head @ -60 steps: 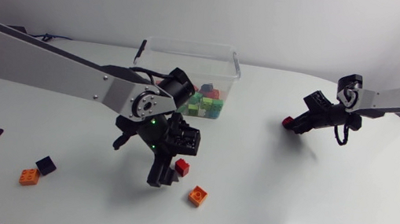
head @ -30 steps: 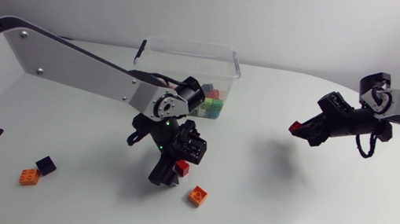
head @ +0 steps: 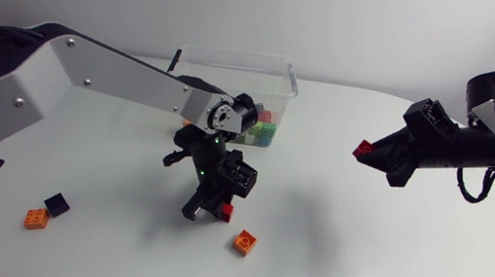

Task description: Place the duplo bricks in the container

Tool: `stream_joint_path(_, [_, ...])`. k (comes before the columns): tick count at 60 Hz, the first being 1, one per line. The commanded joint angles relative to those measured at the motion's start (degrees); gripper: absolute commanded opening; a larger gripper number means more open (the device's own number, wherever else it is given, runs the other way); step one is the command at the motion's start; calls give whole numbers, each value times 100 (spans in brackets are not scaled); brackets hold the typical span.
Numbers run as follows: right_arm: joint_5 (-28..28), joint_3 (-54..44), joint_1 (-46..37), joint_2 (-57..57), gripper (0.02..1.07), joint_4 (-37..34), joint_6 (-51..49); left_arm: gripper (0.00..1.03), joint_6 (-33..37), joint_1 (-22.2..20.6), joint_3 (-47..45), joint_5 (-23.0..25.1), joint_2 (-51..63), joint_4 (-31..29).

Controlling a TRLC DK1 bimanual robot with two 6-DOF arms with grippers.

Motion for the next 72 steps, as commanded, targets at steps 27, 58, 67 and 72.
stream_joint_path(27, [421,362,1598,-68,35,1392,2218,30,-316,639,-764,691,-1787,-763])
stream_joint_path(58, [1687,2551,2521,1997,35,2368,3387,30,-2399,1545,-1046,1385,-3325,608])
stream_joint_path(67, [2004,3526,2714,2718,36,2130,3519,31,-3155,1800,-993,1385,-3334,1461])
stream_joint_path(72, [2162,4089,2820,3113,43,1823,3528,31,-3612,1949,-1019,1385,-3325,1988])
